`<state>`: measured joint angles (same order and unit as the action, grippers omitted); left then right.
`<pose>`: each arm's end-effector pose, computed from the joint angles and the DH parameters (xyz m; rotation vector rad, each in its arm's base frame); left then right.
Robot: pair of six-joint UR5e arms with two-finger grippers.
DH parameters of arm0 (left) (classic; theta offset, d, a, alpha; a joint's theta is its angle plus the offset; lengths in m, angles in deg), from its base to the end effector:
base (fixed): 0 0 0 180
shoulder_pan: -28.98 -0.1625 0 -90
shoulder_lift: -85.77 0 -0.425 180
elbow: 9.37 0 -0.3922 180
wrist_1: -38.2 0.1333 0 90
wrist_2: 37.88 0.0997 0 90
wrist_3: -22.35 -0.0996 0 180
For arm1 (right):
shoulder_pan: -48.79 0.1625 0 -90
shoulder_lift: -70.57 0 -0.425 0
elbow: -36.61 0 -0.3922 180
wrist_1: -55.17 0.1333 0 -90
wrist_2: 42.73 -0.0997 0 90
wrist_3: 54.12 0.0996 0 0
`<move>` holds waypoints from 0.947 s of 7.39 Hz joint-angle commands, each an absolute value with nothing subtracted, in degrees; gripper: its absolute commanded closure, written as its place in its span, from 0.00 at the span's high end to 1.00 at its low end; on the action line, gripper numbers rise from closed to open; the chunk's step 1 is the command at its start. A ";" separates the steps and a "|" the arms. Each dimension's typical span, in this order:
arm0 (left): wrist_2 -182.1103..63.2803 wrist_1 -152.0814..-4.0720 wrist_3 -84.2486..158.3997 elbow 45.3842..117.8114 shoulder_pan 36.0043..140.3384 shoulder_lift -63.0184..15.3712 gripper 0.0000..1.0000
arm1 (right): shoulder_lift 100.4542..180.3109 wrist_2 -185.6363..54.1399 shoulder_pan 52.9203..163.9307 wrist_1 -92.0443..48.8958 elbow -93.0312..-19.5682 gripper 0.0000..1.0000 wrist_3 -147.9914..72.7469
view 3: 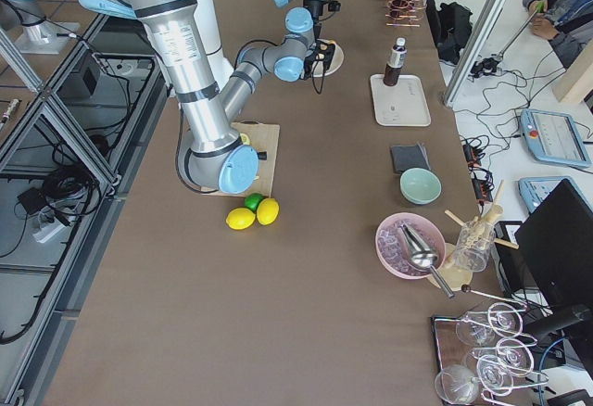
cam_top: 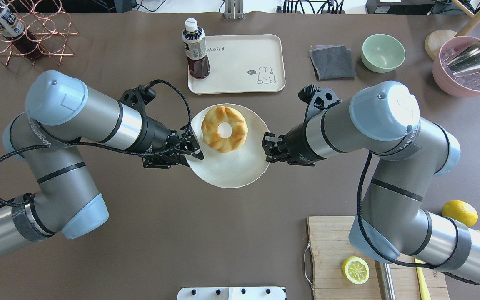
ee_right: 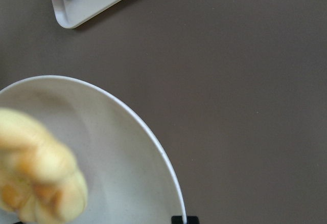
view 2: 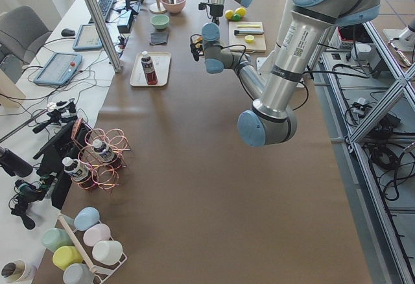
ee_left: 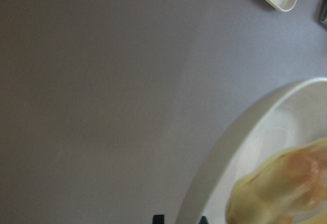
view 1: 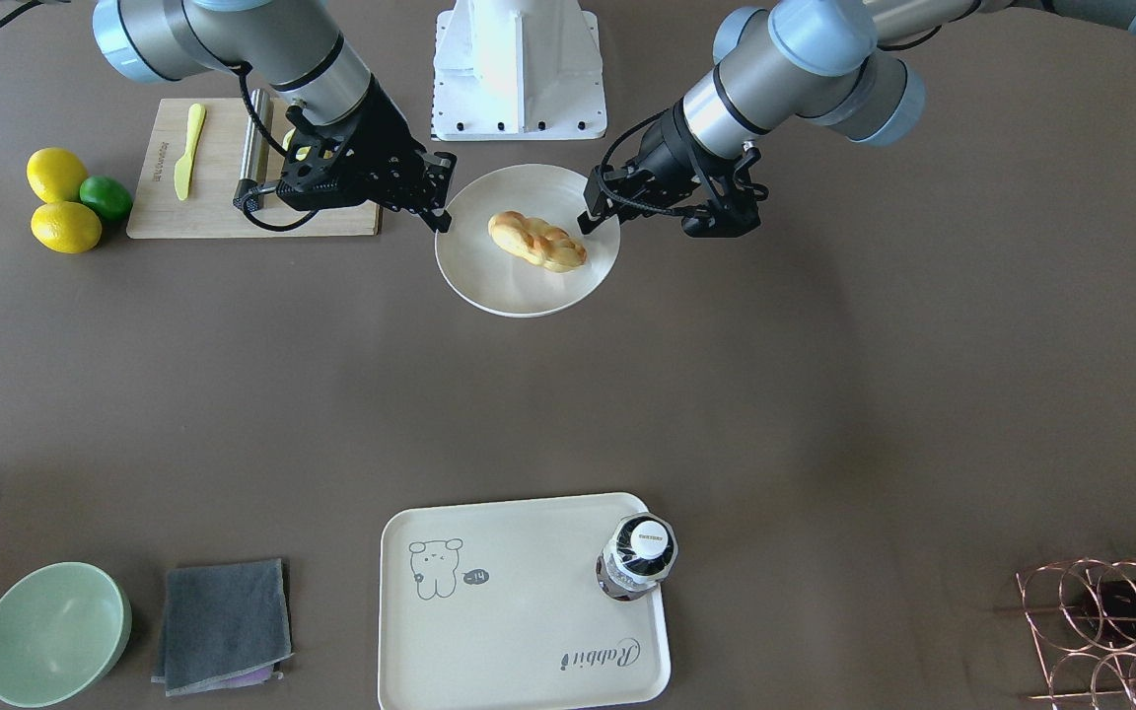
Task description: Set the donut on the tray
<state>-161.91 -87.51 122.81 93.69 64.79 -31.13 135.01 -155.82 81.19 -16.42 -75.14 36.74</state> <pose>0.4392 -0.4125 0.2135 -0.2103 1.3537 -0.2861 -0.4340 -0.3870 0.2044 -0.0369 -1.1868 0.2800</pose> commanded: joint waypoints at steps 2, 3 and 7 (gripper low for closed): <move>-162.07 -85.47 122.89 93.90 65.27 -30.60 0.97 | 135.09 -155.84 83.15 -14.97 -73.35 0.00 37.37; -162.42 -84.24 122.89 94.94 65.88 -30.42 0.97 | 135.09 -155.93 84.12 -14.96 -72.91 0.00 37.28; -163.38 -79.32 122.89 101.62 67.47 -29.02 0.97 | 132.56 -155.93 86.58 -14.88 -62.49 0.00 36.32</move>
